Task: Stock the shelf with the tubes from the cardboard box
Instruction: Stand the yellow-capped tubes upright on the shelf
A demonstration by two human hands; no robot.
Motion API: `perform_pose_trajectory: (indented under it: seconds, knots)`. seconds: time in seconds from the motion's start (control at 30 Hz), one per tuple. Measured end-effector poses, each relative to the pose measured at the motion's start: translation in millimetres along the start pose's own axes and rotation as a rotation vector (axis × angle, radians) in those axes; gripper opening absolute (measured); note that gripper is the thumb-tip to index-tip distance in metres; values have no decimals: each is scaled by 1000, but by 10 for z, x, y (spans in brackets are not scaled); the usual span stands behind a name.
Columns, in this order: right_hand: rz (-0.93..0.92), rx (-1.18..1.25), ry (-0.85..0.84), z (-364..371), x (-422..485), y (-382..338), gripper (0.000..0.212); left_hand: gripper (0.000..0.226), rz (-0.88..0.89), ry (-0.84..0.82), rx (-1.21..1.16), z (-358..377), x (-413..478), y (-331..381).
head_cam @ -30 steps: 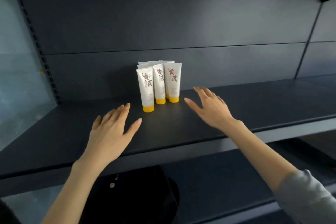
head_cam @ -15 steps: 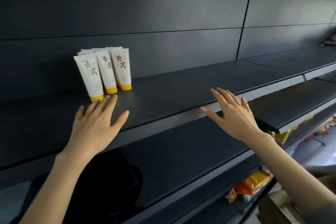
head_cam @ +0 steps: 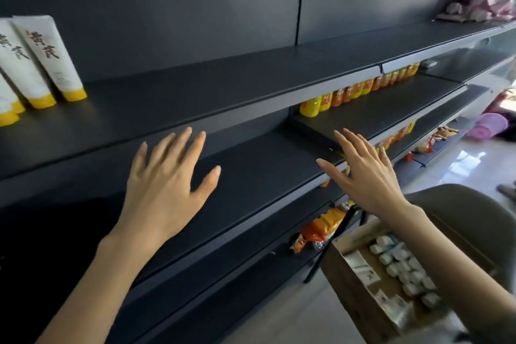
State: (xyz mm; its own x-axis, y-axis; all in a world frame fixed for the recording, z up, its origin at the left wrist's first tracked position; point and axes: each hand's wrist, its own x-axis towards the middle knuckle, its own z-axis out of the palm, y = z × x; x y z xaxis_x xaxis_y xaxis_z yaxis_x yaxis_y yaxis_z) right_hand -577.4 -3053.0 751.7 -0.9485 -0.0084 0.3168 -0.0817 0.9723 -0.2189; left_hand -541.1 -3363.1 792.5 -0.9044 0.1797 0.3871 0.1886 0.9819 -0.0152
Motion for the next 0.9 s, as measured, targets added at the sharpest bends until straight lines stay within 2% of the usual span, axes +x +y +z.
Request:
perform_pose_trajectory:
  seconds: [0.2, 0.43, 0.73, 0.9]
  knots:
    - [130, -22, -74, 149, -368, 691, 85, 74, 101, -124, -67, 494, 70, 680]
    - [341, -17, -173, 507, -831, 1251, 86, 82, 192, -272, -53, 1190, 333, 1025]
    - [680, -62, -276, 1054, -1344, 1644, 85, 71, 377, -467, -41, 2168, 834, 1471]
    - [886, 0, -327, 1385, -1635, 1728, 84, 71, 522, -557, -65, 2584, 990, 1793]
